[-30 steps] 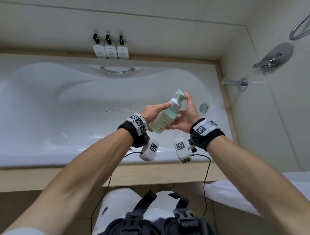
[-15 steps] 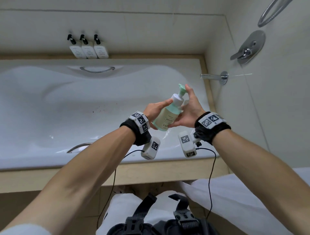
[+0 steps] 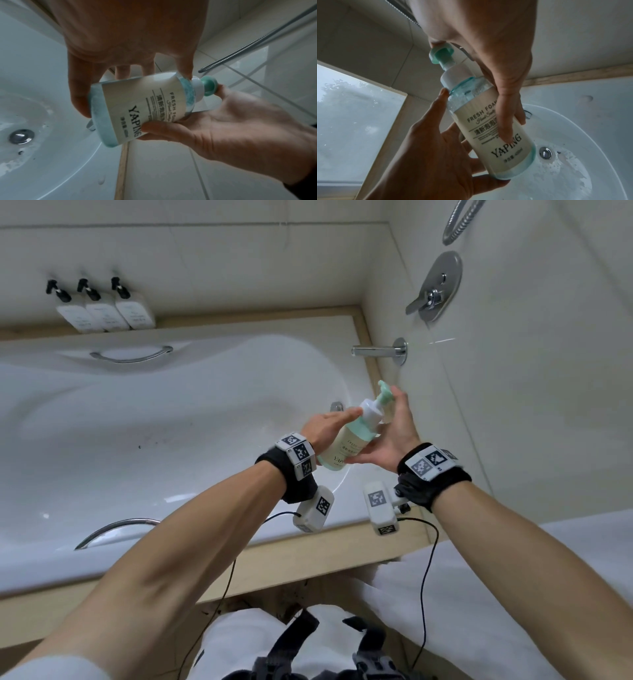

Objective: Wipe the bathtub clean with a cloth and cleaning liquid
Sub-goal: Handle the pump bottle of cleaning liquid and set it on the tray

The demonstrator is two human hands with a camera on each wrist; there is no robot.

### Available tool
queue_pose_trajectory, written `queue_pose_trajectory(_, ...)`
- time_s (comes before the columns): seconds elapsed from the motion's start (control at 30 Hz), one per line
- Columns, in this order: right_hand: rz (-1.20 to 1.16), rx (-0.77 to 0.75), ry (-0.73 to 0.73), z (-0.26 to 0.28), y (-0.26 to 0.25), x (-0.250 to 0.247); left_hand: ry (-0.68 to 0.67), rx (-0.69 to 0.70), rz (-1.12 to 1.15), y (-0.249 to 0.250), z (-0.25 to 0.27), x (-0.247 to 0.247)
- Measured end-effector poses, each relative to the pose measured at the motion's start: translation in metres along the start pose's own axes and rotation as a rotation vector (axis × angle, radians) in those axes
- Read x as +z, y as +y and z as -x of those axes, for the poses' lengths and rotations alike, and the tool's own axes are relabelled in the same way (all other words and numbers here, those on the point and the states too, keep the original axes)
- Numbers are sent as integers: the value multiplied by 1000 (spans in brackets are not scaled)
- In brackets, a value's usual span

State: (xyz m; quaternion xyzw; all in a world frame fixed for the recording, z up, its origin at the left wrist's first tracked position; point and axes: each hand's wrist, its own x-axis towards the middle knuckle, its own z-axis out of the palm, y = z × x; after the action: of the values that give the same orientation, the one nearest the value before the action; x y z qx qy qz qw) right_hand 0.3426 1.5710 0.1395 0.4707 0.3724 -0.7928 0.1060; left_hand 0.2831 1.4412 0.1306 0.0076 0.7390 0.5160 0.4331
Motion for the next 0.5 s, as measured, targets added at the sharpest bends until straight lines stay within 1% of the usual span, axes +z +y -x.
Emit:
queue_pose_trajectory(0.13,-24,-52,78,1,-6,-22,-37,8,-8,8,-10,21)
queue_pose_trajectory(0.27,-75,-66,116,-2,-8,-41,-50,33,-52,12,-18,40)
queue_pose_trajectory(0.37,-100,-56,122,-2,-6,-53,-80,32,-67,11,-21,50)
queue_pose_trajectory(0.5,-167,-9,93,2,3,-72,-169,-36,-133,6,-19,55)
